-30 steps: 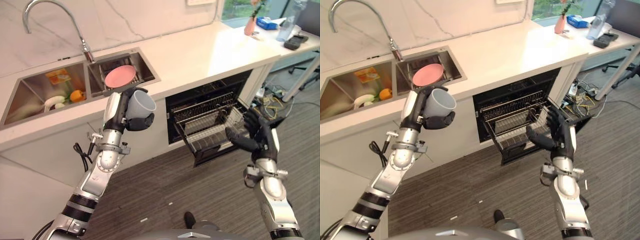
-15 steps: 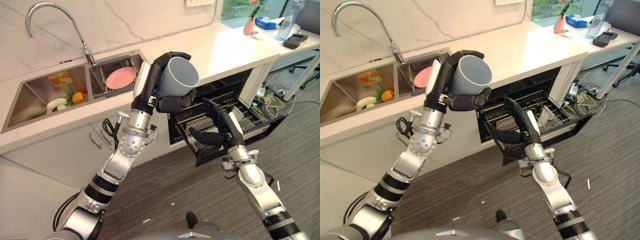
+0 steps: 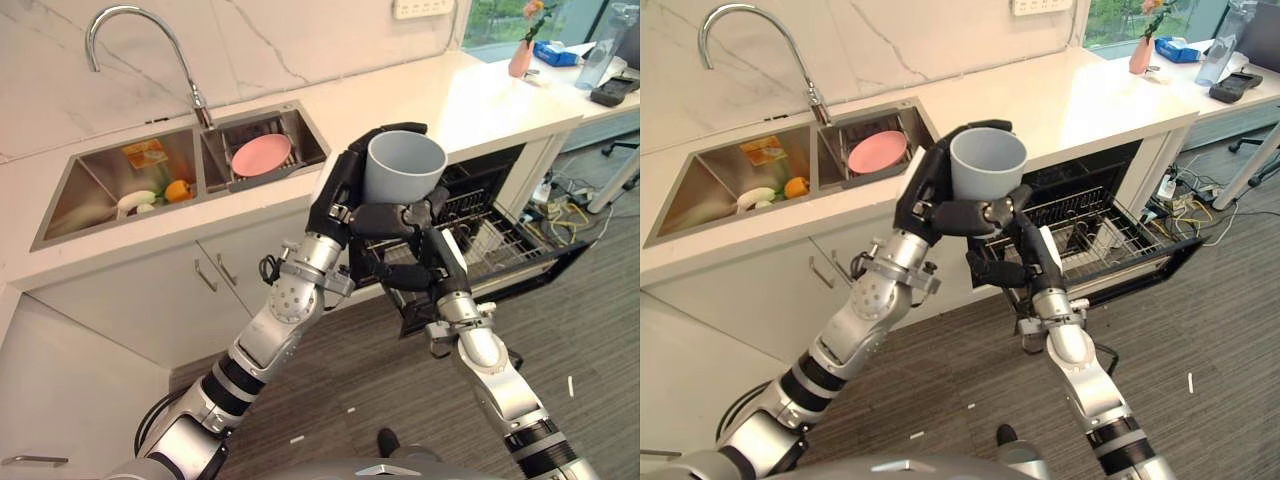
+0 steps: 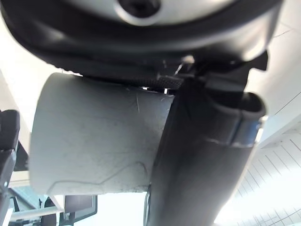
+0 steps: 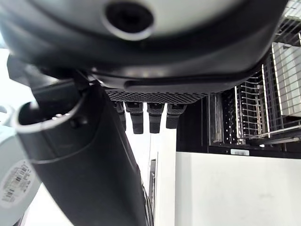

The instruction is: Place the dishes in the dishwasher.

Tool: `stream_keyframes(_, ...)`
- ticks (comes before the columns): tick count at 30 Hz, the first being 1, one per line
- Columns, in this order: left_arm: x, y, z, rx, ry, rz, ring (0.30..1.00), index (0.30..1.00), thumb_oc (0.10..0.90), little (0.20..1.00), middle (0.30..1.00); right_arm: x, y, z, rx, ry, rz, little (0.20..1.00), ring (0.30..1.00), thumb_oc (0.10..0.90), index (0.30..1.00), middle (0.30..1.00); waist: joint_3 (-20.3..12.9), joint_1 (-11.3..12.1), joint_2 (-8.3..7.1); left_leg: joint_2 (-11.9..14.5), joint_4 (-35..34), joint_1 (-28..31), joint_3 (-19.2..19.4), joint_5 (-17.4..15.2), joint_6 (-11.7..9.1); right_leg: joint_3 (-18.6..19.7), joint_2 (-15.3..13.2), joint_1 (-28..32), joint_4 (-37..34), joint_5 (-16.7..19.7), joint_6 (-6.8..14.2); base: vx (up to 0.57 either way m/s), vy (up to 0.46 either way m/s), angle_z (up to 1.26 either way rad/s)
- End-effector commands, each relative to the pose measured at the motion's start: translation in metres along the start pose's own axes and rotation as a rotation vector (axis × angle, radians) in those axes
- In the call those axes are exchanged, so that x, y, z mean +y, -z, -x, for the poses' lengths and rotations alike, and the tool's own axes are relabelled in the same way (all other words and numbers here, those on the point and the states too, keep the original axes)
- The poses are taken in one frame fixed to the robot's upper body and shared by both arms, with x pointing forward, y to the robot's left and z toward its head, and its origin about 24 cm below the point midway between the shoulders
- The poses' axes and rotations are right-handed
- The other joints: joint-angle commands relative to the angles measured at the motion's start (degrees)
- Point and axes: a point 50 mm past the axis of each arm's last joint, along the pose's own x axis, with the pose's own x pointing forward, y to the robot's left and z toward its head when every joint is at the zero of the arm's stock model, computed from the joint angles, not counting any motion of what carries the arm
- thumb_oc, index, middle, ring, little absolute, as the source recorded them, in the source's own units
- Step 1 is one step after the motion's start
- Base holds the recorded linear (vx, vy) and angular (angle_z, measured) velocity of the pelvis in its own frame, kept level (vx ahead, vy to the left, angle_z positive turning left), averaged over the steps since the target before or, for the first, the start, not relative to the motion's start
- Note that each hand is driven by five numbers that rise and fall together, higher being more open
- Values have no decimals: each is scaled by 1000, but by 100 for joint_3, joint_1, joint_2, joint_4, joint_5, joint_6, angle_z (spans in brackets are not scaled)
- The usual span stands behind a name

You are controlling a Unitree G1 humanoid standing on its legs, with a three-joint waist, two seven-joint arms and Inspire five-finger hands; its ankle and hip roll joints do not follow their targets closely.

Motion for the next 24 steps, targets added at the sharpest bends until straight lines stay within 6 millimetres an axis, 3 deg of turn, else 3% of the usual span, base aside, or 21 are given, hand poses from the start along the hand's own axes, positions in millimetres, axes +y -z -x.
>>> stream_keyframes(1, -16, -28, -25, -171, 107, 12, 300, 300, 400, 300, 300, 8, -48, -22, -240, -19, -188, 900, 900, 800, 900, 900, -333, 1, -309, -33, 28, -186, -146, -61, 28, -372, -412, 467, 70, -749, 438, 0, 0, 0)
stream_keyframes(12, -5, -30, -22, -171, 118, -28, 300, 300, 400, 300, 300, -6, -45, -20, -203, -28, -285, 900, 900, 800, 900, 900, -352, 55, -382, -21, 28, -175, -134, -69, 9, -395, -415, 475, 70, -742, 438, 0, 0, 0)
stream_keyframes(24, 32, -13, -10, -84, -2, -147, 300, 300, 400, 300, 300, -10, -69, -9, -252, -187, -437, 900, 900, 800, 900, 900, -378, 97, -517, 29, 28, -196, -85, -49, -48, -397, -373, 423, 70, -705, 441, 0, 0, 0)
